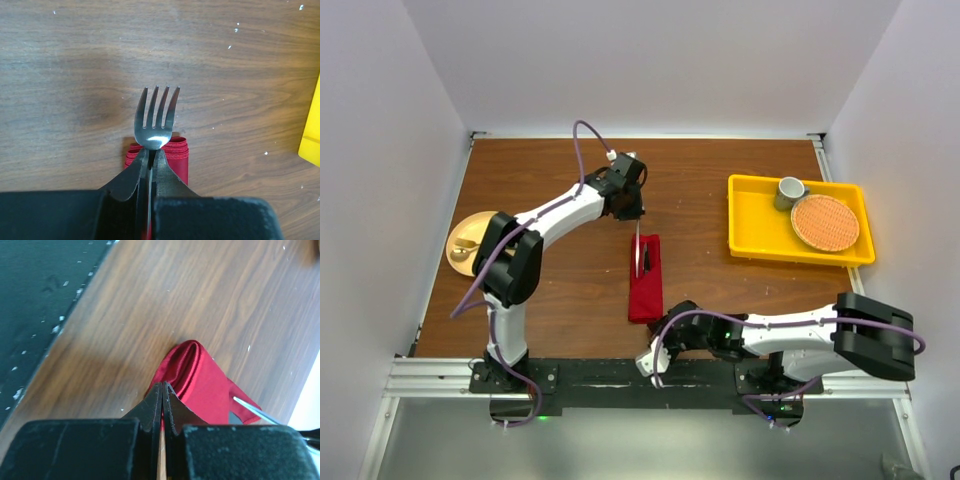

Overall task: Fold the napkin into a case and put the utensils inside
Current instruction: Insert the fork into the folded napkin.

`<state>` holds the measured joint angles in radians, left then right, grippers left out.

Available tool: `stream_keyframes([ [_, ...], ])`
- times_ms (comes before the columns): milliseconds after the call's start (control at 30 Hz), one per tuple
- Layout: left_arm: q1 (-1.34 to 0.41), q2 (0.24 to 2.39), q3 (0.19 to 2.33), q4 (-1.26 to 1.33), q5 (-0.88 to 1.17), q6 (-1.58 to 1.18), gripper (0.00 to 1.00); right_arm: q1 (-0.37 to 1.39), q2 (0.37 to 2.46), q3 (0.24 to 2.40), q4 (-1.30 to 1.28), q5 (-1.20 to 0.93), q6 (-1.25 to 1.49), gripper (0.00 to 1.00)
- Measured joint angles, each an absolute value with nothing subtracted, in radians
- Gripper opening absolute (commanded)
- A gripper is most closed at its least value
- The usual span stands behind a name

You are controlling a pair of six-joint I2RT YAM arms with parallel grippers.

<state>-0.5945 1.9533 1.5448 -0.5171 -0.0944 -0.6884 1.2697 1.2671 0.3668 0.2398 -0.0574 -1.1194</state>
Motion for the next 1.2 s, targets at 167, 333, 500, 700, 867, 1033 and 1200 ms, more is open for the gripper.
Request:
stream_keyframes([
  [167,-0.596,1.959,1.545,-0.517,-0.098,-0.697,0.0,1.27,1.315,0.364,0.261,-0.052,-1.137,0.0],
  [333,-0.597,1.959,1.545,-0.517,-0.106,-0.699,0.0,1.274,1.382,0.363,0.316,-0.006,-1.142,0.0],
  [500,-0.603,1.959,1.545,-0.517,-0.112,-0.7,0.0,1.279,1.406,0.358,0.363,0.026,-1.143,0.0],
  [700,-0.613,1.96,1.544,-0.517,-0.119,-0.704,0.0,1.283,1.412,0.353,0.383,0.04,-1.142,0.0],
  [867,-0.616,1.967,1.542,-0.518,-0.126,-0.719,0.0,1.283,1.412,0.351,0.388,0.041,-1.141,0.0],
  [1033,-0.616,1.982,1.542,-0.518,-0.139,-0.723,0.0,1.283,1.412,0.347,0.395,0.041,-1.14,0.0],
  [1200,-0.616,1.996,1.543,-0.518,-0.142,-0.723,0.0,1.283,1.412,0.345,0.398,0.043,-1.138,0.0],
])
